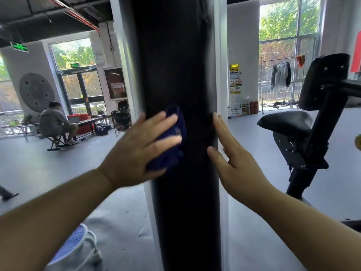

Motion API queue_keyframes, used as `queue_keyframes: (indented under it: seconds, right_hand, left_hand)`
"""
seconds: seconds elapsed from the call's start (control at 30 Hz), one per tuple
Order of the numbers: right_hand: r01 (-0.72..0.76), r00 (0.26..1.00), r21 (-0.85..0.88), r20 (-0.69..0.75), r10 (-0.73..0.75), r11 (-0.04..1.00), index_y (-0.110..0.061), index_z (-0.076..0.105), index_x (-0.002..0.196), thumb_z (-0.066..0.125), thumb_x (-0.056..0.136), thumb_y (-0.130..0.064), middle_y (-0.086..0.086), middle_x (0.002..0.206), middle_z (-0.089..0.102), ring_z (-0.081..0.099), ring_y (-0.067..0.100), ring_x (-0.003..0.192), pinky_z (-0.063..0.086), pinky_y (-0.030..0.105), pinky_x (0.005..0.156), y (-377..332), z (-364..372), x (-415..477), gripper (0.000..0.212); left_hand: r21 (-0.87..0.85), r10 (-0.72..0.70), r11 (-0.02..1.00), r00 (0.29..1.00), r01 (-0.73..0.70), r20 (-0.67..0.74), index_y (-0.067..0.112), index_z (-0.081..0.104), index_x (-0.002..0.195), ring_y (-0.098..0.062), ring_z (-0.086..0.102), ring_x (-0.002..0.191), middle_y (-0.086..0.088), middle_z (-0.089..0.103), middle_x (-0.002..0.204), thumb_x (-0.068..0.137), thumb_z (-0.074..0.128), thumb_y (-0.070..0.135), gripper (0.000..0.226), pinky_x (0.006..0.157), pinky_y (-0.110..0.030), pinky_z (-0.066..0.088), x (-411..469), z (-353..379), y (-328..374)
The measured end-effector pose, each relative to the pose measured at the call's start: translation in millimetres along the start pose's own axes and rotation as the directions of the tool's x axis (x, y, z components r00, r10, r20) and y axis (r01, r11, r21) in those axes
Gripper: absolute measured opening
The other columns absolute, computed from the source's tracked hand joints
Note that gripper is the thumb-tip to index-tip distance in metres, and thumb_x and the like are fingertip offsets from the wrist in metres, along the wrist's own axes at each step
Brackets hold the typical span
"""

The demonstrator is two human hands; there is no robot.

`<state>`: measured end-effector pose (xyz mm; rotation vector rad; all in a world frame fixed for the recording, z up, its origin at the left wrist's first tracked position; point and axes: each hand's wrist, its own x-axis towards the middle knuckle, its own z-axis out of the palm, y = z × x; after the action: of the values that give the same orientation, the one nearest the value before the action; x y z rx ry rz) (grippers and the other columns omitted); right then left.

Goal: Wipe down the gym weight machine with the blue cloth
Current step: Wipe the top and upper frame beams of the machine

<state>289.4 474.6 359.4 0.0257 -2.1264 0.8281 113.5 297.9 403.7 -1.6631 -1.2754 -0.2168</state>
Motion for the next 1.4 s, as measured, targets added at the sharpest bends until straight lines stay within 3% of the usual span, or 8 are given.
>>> queue_keyframes:
  seconds: [0.23,0.37,0.53,0.67,0.77,1.03,1.23,1.4]
  right_hand:
    - [-0.002,0.998,-0.106,0.064,0.008,0.994,-0.055,-0.004,0.144,0.042,0.101,-0.033,-0.033,0.157,0.0,0.01,-0.012,0.143,0.015,-0.002,0.103,7.4,-1.8,-6.4,0.067]
    - [-0.004,0.997,-0.111,0.071,0.012,0.994,-0.046,-0.004,0.147,0.044,0.102,-0.025,-0.021,0.162,0.001,0.002,-0.016,0.142,0.007,-0.001,0.107,23.5,10.0,-27.5,0.069]
    - [-0.013,0.997,-0.117,0.08,0.023,0.993,-0.049,-0.001,0.145,0.046,0.101,-0.009,-0.022,0.161,0.005,0.003,-0.017,0.141,0.008,-0.002,0.107,31.4,12.3,-37.2,0.075]
    - [-0.028,0.996,-0.072,0.084,0.034,0.997,-0.05,0.003,0.144,0.042,0.101,-0.003,-0.023,0.16,0.009,0.006,-0.015,0.142,0.012,-0.003,0.105,29.0,10.4,-35.7,0.075]
    - [-0.038,0.995,-0.053,0.087,0.043,0.998,-0.051,0.001,0.146,0.041,0.102,-0.006,-0.024,0.16,0.008,0.006,-0.015,0.142,0.015,0.006,0.113,27.2,12.6,-37.6,0.074]
    - [-0.022,0.999,-0.073,0.039,0.025,0.997,-0.049,-0.001,0.146,0.039,0.103,-0.015,-0.028,0.158,0.003,0.004,-0.019,0.14,0.02,0.014,0.116,25.5,26.6,-48.7,0.068]
    - [-0.042,0.999,-0.059,0.025,0.044,0.997,-0.049,-0.005,0.147,0.038,0.104,-0.016,-0.021,0.163,0.002,0.005,-0.014,0.141,0.014,0.008,0.112,27.8,34.9,-49.2,0.07]
    - [0.018,0.999,-0.139,0.038,-0.013,0.99,-0.052,0.0,0.146,0.039,0.104,-0.013,-0.02,0.162,0.006,0.004,-0.019,0.138,0.008,-0.002,0.106,38.4,30.5,-54.8,0.07]
  left_hand:
    - [0.166,-0.09,0.98,0.988,0.111,-0.129,0.01,0.053,0.137,-0.032,0.035,0.143,-0.015,0.042,0.15,0.087,0.058,0.034,0.056,0.117,-0.059,0.006,84.8,-16.0,-2.9]
    - [0.154,0.189,0.966,0.975,-0.206,0.12,0.015,0.055,0.135,-0.028,0.037,0.142,-0.011,0.043,0.15,0.085,0.064,0.037,0.056,0.119,-0.054,0.012,23.3,15.7,30.9]
    - [0.047,0.49,0.84,0.793,-0.54,0.361,0.02,0.06,0.131,-0.022,0.04,0.141,-0.005,0.045,0.15,0.076,0.078,0.04,0.062,0.118,-0.049,0.021,-1.1,18.1,31.9]
    - [0.205,0.191,0.957,0.977,-0.207,0.095,0.018,0.043,0.139,-0.028,0.034,0.143,-0.009,0.035,0.153,0.085,0.065,0.034,0.06,0.118,-0.054,0.003,40.6,-4.5,4.3]
    - [0.184,0.007,0.983,0.999,0.003,-0.053,0.016,0.044,0.137,-0.033,0.037,0.141,-0.014,0.039,0.15,0.087,0.062,0.031,0.055,0.116,-0.057,0.005,33.3,4.1,13.9]
    - [0.074,0.448,0.859,0.812,-0.507,0.375,0.025,0.061,0.132,-0.017,0.039,0.141,-0.001,0.044,0.151,0.093,0.053,0.03,0.039,0.119,-0.048,0.011,-68.5,33.5,60.4]
    - [0.201,0.065,0.976,0.992,-0.087,0.112,0.018,0.042,0.14,-0.029,0.034,0.142,-0.011,0.035,0.152,0.085,0.071,0.035,0.064,0.121,-0.051,0.005,-60.0,27.5,43.0]
    - [0.097,0.25,0.949,0.902,-0.301,0.351,0.024,0.053,0.135,-0.019,0.037,0.142,-0.002,0.04,0.154,0.098,0.048,0.031,0.039,0.119,-0.049,0.012,-115.6,65.5,103.5]
